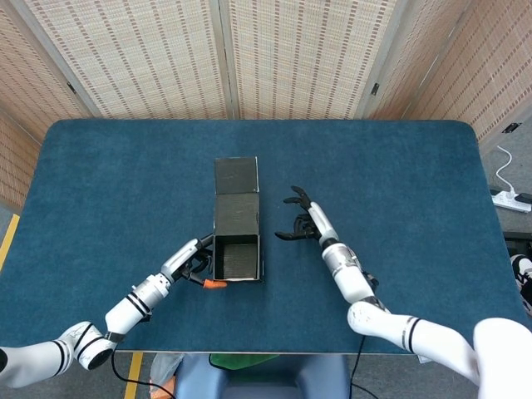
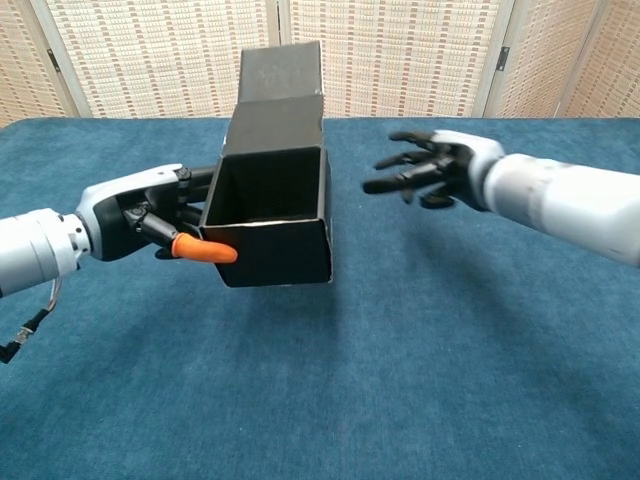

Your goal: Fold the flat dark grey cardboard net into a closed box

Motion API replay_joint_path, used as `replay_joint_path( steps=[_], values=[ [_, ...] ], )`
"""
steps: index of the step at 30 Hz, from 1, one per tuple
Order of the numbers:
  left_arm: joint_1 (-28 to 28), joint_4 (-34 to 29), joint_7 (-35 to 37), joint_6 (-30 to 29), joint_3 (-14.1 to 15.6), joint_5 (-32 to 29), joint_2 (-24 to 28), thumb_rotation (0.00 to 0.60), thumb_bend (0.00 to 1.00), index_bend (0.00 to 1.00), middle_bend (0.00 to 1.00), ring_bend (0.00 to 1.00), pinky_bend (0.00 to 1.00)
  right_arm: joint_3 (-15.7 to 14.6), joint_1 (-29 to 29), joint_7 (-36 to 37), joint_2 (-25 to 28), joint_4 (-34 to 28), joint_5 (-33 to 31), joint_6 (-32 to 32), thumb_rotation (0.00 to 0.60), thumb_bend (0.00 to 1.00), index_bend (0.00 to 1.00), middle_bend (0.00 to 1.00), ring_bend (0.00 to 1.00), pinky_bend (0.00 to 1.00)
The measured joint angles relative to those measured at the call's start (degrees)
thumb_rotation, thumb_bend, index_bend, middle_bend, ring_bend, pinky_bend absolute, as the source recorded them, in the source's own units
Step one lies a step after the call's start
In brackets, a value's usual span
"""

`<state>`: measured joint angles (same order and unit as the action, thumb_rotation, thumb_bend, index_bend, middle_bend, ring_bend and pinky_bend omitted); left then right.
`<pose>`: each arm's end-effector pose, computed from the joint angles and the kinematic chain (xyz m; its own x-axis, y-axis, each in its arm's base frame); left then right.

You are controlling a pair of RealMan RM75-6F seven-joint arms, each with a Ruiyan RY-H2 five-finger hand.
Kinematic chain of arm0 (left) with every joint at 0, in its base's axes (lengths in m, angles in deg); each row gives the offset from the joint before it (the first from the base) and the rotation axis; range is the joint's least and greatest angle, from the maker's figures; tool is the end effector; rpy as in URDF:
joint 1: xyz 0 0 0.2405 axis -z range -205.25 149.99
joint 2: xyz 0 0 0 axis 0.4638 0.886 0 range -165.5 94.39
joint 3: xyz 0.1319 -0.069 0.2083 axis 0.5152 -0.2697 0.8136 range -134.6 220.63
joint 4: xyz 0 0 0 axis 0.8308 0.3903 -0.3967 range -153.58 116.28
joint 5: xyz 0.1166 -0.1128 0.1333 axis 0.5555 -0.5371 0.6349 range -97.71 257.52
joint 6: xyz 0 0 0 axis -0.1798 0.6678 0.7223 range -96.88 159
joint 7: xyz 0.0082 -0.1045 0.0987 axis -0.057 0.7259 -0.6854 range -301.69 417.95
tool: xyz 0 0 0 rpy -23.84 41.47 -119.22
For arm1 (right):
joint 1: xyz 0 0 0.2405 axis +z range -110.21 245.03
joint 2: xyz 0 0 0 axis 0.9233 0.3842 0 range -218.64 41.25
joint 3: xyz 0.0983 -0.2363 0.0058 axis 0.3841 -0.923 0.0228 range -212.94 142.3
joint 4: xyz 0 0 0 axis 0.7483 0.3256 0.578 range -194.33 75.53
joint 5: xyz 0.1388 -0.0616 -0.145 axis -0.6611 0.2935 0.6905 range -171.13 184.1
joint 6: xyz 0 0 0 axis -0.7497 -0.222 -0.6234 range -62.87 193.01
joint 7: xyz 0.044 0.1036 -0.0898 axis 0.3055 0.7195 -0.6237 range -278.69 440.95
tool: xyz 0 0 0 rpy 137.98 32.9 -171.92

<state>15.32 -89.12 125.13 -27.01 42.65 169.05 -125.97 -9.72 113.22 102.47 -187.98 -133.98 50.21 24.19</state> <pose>-0.1728 0.3302 -0.0303 -0.4305 0.6587 0.6170 0.7854 -0.0635 0.6157 -0.1216 -0.3888 -0.0547 -0.5837 -0.4005 0.7063 -0.8092 0.2154 -0.5466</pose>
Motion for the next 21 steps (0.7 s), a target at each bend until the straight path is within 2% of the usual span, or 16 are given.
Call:
replay_joint_path(
  steps=[5, 11, 17, 21],
  values=[
    [0.1, -3.8, -4.6, 0.3, -0.4, -0.1, 1.8, 0.600, 0.19, 0.54, 0.55, 0.70, 0.94, 5.1, 7.2, -1.6, -5.7, 5.9, -4.4, 1.2, 0.600, 0.00, 0.03, 0.18, 0.68, 1.00],
    [0.7, -4.2, -7.7, 3.4, -0.6, -1.5, 2.3, 0.600, 0.19, 0.54, 0.55, 0.70, 0.93, 11.2, 11.4, -0.5, -7.6, 6.5, -7.5, 3.1, 0.600, 0.00, 0.03, 0.19, 0.68, 1.00],
    [0.6, -2.5, -9.3, 6.8, -0.9, -4.8, 2.0, 0.600, 0.19, 0.54, 0.55, 0.70, 0.92, 12.5, 10.9, 0.6, -4.5, -0.6, -7.7, 4.8, 0.600, 0.00, 0.04, 0.22, 0.70, 1.00],
    [0.3, -0.7, -10.6, 8.8, -1.2, -6.7, 1.5, 0.600, 0.19, 0.53, 0.54, 0.70, 0.92, 10.5, 9.6, -0.2, -0.6, -7.6, -7.3, 6.8, 0.600, 0.00, 0.06, 0.24, 0.71, 1.00]
  ],
)
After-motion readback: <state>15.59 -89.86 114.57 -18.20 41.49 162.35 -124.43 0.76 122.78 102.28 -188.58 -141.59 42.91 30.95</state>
